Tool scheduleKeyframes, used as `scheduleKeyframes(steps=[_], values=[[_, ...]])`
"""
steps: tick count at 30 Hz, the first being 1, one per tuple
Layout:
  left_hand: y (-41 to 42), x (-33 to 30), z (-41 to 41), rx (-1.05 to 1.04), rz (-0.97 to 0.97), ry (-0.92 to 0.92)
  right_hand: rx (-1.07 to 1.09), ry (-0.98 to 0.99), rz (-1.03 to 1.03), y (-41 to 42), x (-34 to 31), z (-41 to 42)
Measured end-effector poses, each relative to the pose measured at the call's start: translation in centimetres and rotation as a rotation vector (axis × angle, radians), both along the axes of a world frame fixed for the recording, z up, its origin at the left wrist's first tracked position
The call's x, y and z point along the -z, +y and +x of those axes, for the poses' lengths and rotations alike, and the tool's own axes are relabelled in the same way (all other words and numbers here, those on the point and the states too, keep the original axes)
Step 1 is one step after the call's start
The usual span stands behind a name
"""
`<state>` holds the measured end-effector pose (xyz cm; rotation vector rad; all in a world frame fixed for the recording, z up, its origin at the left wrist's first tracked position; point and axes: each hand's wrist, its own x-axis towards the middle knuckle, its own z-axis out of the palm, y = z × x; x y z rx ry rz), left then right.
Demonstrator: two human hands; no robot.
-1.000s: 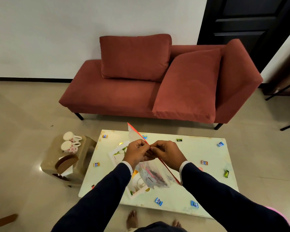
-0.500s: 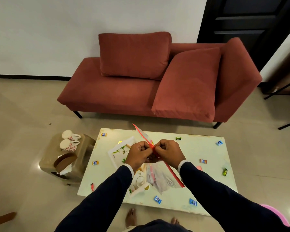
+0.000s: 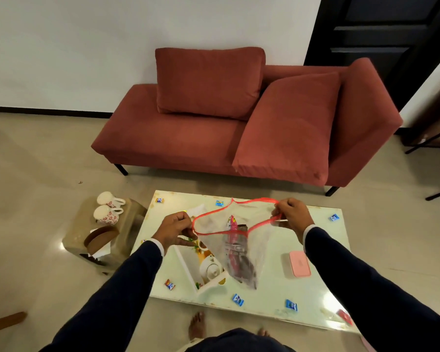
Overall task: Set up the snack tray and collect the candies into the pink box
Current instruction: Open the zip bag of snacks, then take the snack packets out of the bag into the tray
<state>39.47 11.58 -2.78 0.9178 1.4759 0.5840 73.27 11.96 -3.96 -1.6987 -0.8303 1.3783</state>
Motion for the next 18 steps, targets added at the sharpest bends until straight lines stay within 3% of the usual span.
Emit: scheduleKeyframes(steps=[7, 12, 15, 18], values=[[-0.2, 1.6, 0.7, -0.073, -0.035, 0.055, -0.183, 0.067, -0.010, -0.7, -0.6, -2.4], [0.0, 1.9, 5.5, 0.107, -0.093, 0.195, -0.312, 0.020, 0.001, -0.6, -1.8, -3.7], [-0.2, 2.4, 6.7, 0.210, -0.020, 0.390, -0.284, 0.076, 0.071, -0.4, -2.5, -2.3], [-0.1, 1.9, 6.7, 0.028, -0.003, 0.327, -0.158, -0.054, 0.150, 0.5, -2.5, 0.3]])
